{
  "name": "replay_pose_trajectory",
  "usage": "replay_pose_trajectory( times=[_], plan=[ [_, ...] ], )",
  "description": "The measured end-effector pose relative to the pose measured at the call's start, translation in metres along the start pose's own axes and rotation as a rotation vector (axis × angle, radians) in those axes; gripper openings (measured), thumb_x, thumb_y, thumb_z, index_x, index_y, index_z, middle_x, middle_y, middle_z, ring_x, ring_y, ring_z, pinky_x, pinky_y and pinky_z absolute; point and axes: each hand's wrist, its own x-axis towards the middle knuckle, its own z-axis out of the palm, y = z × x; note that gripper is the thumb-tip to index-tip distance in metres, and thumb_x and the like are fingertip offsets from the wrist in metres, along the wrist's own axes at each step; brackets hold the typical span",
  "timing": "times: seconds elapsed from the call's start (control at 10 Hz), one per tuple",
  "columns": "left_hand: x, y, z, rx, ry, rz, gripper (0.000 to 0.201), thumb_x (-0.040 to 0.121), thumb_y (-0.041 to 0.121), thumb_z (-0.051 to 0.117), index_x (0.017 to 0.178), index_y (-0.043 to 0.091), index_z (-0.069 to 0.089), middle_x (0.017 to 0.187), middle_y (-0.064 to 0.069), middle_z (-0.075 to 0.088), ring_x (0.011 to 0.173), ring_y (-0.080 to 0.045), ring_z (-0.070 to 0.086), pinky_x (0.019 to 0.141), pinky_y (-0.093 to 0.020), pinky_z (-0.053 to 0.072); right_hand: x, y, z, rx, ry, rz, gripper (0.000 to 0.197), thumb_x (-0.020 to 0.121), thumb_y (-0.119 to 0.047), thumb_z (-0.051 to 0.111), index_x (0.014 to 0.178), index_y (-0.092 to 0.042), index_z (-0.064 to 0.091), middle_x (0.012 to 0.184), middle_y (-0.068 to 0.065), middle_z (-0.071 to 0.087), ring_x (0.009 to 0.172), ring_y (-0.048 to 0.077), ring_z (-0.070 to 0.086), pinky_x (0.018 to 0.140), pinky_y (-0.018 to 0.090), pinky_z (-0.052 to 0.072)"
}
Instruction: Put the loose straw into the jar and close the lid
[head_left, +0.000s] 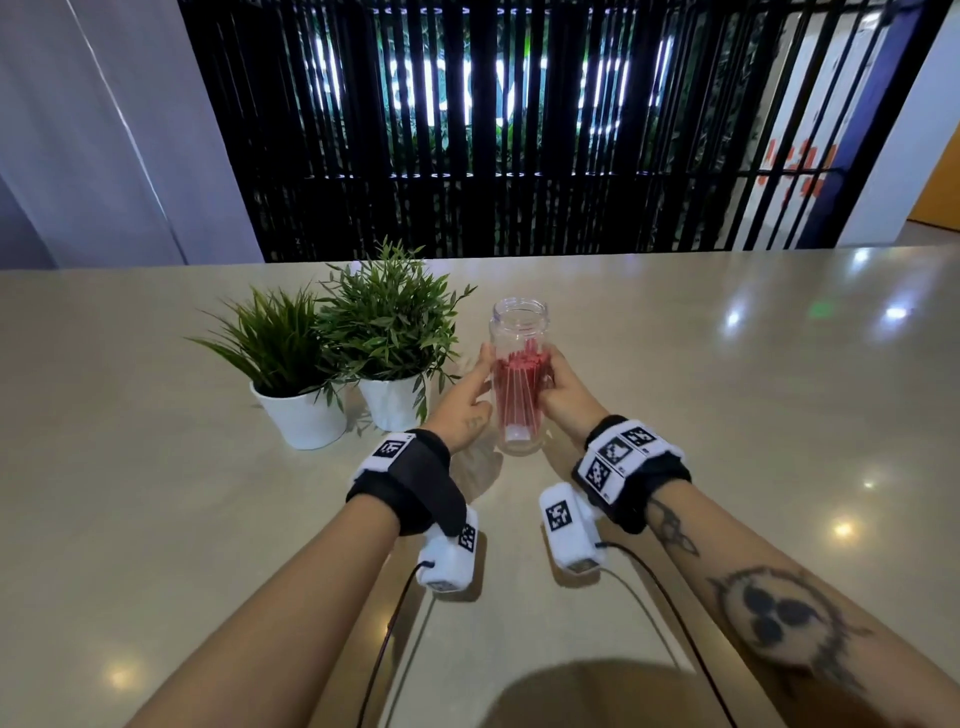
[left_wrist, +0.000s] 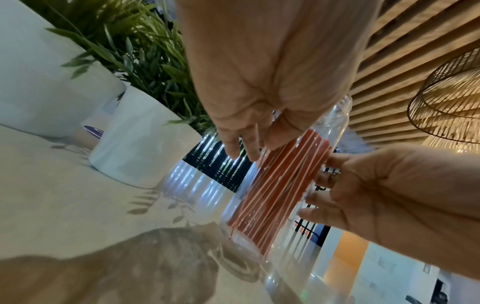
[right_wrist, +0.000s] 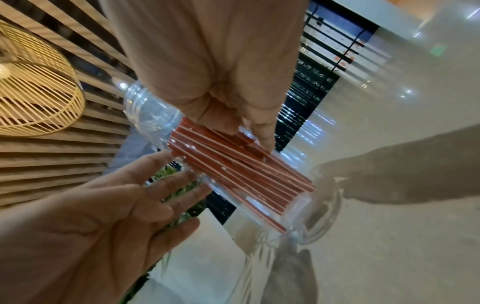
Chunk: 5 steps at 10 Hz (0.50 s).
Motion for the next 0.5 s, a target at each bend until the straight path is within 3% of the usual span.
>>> replay_pose_trajectory(
  times=[0.1, 0.2, 0.3, 0.4, 0.5],
  plan=[
    [0.005, -0.007, 0.002, 0.009, -0.003, -0.009, 0.075, 0.085, -0.016, 0.027, 0.145, 0.016, -0.003, 0.155, -0.010, 0.012, 0.140, -0.027, 0.025, 0.112, -0.031, 0.023, 0.008, 0.012, 0.007, 0.063, 0.026, 0.063, 0.053, 0.082, 0.010, 0.043, 0.112, -0.034, 0.040, 0.109, 0.007, 0.059, 0.109, 0.027, 0.057, 0.097, 0.045, 0.047],
    [0.006, -0.019, 0.006, 0.006, -0.014, -0.009, 0.077, 0.084, -0.017, 0.028, 0.145, 0.017, -0.005, 0.156, -0.010, 0.011, 0.140, -0.027, 0.024, 0.111, -0.033, 0.025, 0.006, 0.022, 0.010, 0.159, 0.032, 0.126, 0.053, 0.086, 0.009, 0.041, 0.100, -0.042, 0.046, 0.112, 0.010, 0.059, 0.107, 0.030, 0.058, 0.094, 0.050, 0.048],
    [0.004, -0.021, 0.008, 0.021, -0.014, 0.004, 0.080, 0.083, -0.017, 0.030, 0.144, 0.018, -0.008, 0.156, -0.009, 0.009, 0.141, -0.027, 0.023, 0.111, -0.033, 0.025, 0.004, 0.026, 0.012, 0.215, 0.005, 0.130, 0.052, 0.084, 0.007, 0.043, 0.114, -0.035, 0.045, 0.117, 0.013, 0.057, 0.111, 0.031, 0.056, 0.096, 0.053, 0.047],
    [0.006, -0.018, 0.010, -0.018, -0.034, 0.025, 0.081, 0.085, -0.012, 0.035, 0.143, 0.017, -0.012, 0.156, -0.009, 0.008, 0.140, -0.026, 0.023, 0.103, -0.021, 0.026, 0.006, 0.031, 0.012, 0.217, -0.027, 0.148, 0.060, 0.080, 0.006, 0.048, 0.131, -0.023, 0.035, 0.125, 0.023, 0.053, 0.114, 0.036, 0.055, 0.099, 0.059, 0.043],
    [0.004, -0.017, 0.012, -0.016, -0.028, -0.006, 0.082, 0.087, -0.006, 0.036, 0.141, 0.020, -0.020, 0.151, -0.005, 0.017, 0.134, -0.021, 0.032, 0.103, -0.025, 0.028, 0.011, 0.036, 0.006, 0.108, -0.051, 0.198, 0.089, 0.073, 0.000, 0.052, 0.145, -0.029, 0.010, 0.148, 0.017, 0.035, 0.131, 0.034, 0.040, 0.108, 0.057, 0.034]
  ],
)
